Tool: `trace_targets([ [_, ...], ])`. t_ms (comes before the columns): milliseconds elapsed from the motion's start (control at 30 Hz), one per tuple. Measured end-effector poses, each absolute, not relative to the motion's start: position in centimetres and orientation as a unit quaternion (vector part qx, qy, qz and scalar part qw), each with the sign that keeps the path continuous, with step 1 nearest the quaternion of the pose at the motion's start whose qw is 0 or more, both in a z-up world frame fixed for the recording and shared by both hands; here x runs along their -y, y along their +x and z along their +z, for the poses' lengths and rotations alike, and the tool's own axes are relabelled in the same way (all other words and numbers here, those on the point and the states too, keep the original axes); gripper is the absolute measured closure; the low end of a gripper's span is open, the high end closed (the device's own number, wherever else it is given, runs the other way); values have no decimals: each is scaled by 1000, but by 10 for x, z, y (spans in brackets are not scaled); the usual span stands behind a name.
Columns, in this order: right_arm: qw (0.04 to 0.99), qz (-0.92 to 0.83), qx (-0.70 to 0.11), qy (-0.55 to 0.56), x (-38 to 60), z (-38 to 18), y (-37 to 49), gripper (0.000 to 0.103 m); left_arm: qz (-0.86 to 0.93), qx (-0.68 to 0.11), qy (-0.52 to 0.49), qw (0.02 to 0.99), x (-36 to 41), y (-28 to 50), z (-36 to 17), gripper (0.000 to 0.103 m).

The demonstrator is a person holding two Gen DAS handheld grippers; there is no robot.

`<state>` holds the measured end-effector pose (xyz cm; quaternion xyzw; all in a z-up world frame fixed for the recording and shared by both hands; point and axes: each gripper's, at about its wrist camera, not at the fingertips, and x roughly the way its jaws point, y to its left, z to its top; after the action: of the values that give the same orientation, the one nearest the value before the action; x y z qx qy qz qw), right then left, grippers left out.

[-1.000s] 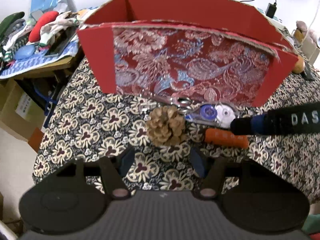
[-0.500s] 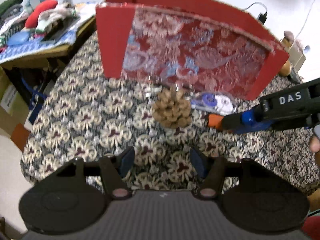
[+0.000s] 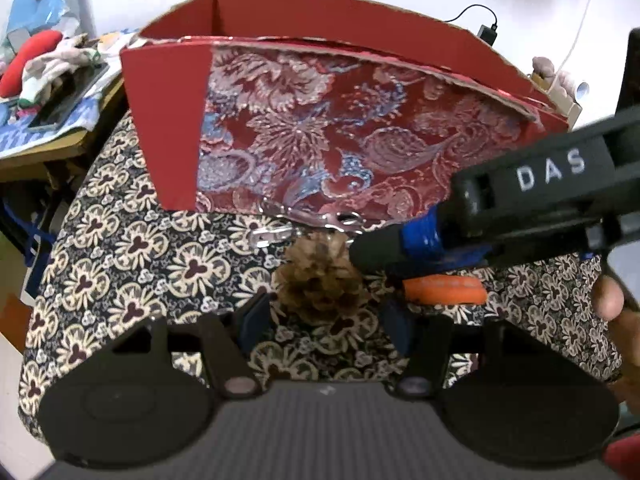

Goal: Organize rigid objects
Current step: 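Close the right tool on the pine cone, then lift the pine cone with the right tool and carry it over the box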

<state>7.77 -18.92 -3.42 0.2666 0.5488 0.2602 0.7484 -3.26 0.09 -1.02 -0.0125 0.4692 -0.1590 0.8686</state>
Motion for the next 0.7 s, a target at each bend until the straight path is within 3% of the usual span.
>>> trace_targets([
  [233, 739, 246, -564, 274, 182, -44, 86, 88, -183, -480, -26, 858, -7, -15, -17, 42],
  [333, 743, 243, -560, 274, 180, -45, 87, 88, -188, -486, -32, 853, -14, -8, -22, 53],
  [700, 744, 253, -556, 270, 177, -41, 88, 88, -199, -478, -25, 856, -24, -4, -15, 55],
])
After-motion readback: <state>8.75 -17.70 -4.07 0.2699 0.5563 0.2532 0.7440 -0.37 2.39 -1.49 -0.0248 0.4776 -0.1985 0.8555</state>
